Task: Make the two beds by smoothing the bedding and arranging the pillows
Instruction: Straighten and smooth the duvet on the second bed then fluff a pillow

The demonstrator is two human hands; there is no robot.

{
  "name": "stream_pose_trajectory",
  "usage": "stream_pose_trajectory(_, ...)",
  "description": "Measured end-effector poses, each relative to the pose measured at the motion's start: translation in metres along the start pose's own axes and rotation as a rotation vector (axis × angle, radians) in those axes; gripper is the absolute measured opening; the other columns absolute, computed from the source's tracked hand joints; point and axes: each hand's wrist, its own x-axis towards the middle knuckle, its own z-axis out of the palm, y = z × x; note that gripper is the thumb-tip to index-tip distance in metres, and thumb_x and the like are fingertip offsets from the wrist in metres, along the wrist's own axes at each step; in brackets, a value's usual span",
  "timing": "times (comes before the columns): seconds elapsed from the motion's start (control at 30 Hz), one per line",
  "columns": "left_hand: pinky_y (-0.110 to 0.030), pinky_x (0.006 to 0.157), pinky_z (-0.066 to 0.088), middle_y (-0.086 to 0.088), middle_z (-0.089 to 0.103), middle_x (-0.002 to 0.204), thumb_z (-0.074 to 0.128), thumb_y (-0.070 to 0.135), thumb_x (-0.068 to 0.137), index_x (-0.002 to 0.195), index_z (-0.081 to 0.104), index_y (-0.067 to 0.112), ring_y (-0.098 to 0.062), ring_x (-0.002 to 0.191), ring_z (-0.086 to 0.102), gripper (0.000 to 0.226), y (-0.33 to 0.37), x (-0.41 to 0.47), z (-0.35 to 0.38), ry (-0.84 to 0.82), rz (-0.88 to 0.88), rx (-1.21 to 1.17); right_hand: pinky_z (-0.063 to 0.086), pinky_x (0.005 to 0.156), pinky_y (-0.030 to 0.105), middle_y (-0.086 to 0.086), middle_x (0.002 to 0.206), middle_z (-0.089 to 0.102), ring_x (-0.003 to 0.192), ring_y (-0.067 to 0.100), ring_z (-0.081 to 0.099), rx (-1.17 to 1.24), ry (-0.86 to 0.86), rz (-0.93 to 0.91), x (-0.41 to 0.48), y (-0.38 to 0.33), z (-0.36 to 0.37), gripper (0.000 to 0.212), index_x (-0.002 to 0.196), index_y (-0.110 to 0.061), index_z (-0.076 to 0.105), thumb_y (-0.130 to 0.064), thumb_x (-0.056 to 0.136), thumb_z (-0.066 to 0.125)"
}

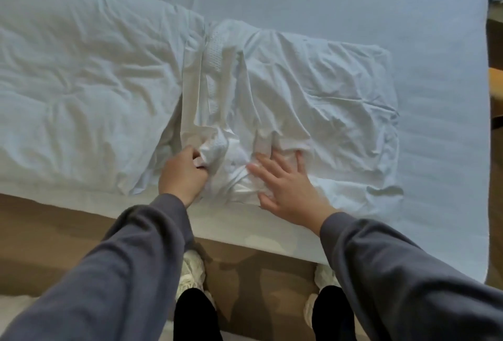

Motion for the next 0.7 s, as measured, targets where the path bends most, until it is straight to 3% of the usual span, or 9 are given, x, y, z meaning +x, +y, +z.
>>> stream_pose_trajectory(0.1, -0.035, 0.079, 0.045, -0.02, 0.064, 0.101, 0.051, 0.002, 0.085, 0.104, 0.065, 0.001, -0.042, 0.103, 0.058, 0.024, -0.04, 0.003, 0.005, -0.111, -0.353, -0.095, -0.003, 0.11, 0.072, -0.005, 0.164, 0.002, 0.15, 0.032, -0.003, -0.058, -0.099, 0.032, 0.0, -0.001, 0.011, 0.071, 0.153, -0.04, 0.015, -0.065, 0.088, 0.026)
stream_pose_trajectory(0.17, -0.038, 0.088, 0.048, -0.022, 0.064, 0.112, 0.052, 0.001, 0.084, 0.117, 0.062, 0.0, -0.04, 0.107, 0.058, 0.034, -0.05, 0.0, 0.01, -0.172, -0.437, -0.171, -0.001, 0.113, 0.068, -0.009, 0.163, -0.01, 0.15, 0.029, -0.008, -0.031, -0.179, -0.032, -0.004, -0.002, 0.016, 0.071, 0.153, -0.043, 0.008, -0.067, 0.089, 0.025)
stream_pose_trajectory(0.23, -0.035, 0.081, 0.047, -0.015, 0.065, 0.104, 0.055, 0.004, 0.082, 0.115, 0.06, 0.007, -0.036, 0.1, 0.059, 0.033, -0.045, -0.004, 0.009, -0.168, -0.349, -0.188, 0.005, 0.116, 0.063, -0.011, 0.163, -0.005, 0.151, 0.025, -0.001, 0.031, -0.131, -0.044, -0.005, -0.002, 0.012, 0.067, 0.153, -0.043, 0.015, -0.063, 0.09, 0.027)
stream_pose_trajectory(0.33, -0.034, 0.066, 0.04, -0.001, 0.057, 0.085, 0.06, 0.014, 0.081, 0.097, 0.05, 0.016, -0.026, 0.08, 0.054, 0.019, -0.032, -0.011, -0.004, -0.015, -0.128, -0.134, 0.011, 0.115, 0.064, -0.004, 0.163, 0.01, 0.15, 0.025, 0.006, 0.087, 0.037, 0.212, 0.003, 0.01, -0.001, 0.062, 0.152, -0.036, 0.025, -0.054, 0.092, 0.031)
stream_pose_trajectory(0.47, -0.035, 0.065, 0.037, -0.001, 0.049, 0.086, 0.066, 0.024, 0.083, 0.087, 0.046, 0.015, -0.023, 0.075, 0.047, 0.022, -0.032, -0.016, -0.015, 0.267, -0.019, 0.051, 0.009, 0.112, 0.067, 0.005, 0.164, -0.001, 0.15, 0.029, 0.0, 0.024, -0.107, 0.328, 0.01, 0.011, 0.001, 0.062, 0.155, -0.031, 0.014, -0.046, 0.097, 0.032)
stream_pose_trajectory(0.53, -0.034, 0.06, 0.038, -0.002, 0.052, 0.068, 0.065, 0.028, 0.087, 0.075, 0.046, 0.016, -0.025, 0.064, 0.05, 0.025, -0.033, -0.032, -0.014, 0.256, 0.009, -0.017, 0.013, 0.112, 0.068, 0.006, 0.164, 0.004, 0.149, 0.032, 0.004, 0.05, -0.122, 0.3, 0.007, 0.001, 0.001, 0.066, 0.154, -0.028, 0.017, -0.049, 0.092, 0.018)
stream_pose_trajectory(0.6, -0.032, 0.06, 0.042, 0.002, 0.055, 0.065, 0.066, 0.037, 0.087, 0.074, 0.051, 0.018, -0.022, 0.063, 0.053, 0.027, -0.028, -0.057, -0.004, 0.158, 0.08, -0.053, 0.016, 0.111, 0.067, 0.005, 0.163, 0.009, 0.149, 0.031, 0.007, 0.067, -0.145, 0.264, -0.001, -0.008, 0.0, 0.073, 0.153, -0.027, 0.021, -0.052, 0.085, 0.007)
stream_pose_trajectory(0.7, -0.034, 0.069, 0.047, 0.003, 0.056, 0.097, 0.064, 0.038, 0.087, 0.103, 0.052, 0.019, -0.021, 0.083, 0.056, 0.027, -0.014, -0.072, 0.023, 0.008, 0.061, 0.058, 0.012, 0.114, 0.062, 0.002, 0.163, 0.008, 0.15, 0.028, 0.004, 0.077, -0.203, 0.25, -0.019, -0.017, -0.003, 0.066, 0.154, -0.028, 0.017, -0.053, 0.092, 0.013)
